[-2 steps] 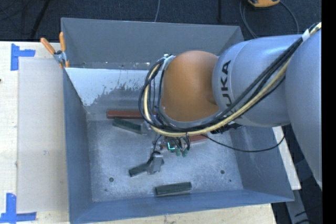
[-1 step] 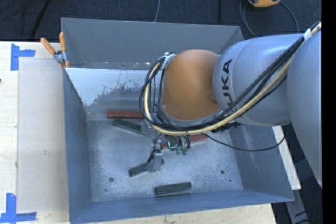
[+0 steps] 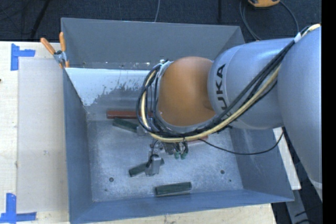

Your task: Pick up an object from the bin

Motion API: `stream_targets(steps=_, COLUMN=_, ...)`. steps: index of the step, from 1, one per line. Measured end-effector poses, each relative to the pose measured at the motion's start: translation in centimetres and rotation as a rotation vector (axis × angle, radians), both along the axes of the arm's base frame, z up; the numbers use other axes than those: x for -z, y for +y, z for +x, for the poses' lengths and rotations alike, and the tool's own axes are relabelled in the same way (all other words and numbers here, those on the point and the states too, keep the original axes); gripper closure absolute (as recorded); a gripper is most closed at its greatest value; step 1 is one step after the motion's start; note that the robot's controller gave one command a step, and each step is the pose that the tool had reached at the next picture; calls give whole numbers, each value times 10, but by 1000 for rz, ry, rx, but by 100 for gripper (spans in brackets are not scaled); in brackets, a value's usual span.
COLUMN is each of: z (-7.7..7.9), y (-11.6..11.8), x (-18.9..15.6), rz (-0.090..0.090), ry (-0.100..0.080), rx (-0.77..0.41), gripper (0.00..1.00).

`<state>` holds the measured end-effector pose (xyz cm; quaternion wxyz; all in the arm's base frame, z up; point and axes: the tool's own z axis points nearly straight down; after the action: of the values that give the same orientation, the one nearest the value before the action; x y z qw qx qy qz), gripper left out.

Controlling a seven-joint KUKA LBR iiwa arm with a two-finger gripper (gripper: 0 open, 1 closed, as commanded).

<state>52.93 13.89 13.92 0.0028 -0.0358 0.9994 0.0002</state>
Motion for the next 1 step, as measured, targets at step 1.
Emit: stream_targets(steps=1, z=-9, y=-3, x=70, rz=-1, ry=10, rx=-170, gripper=100)
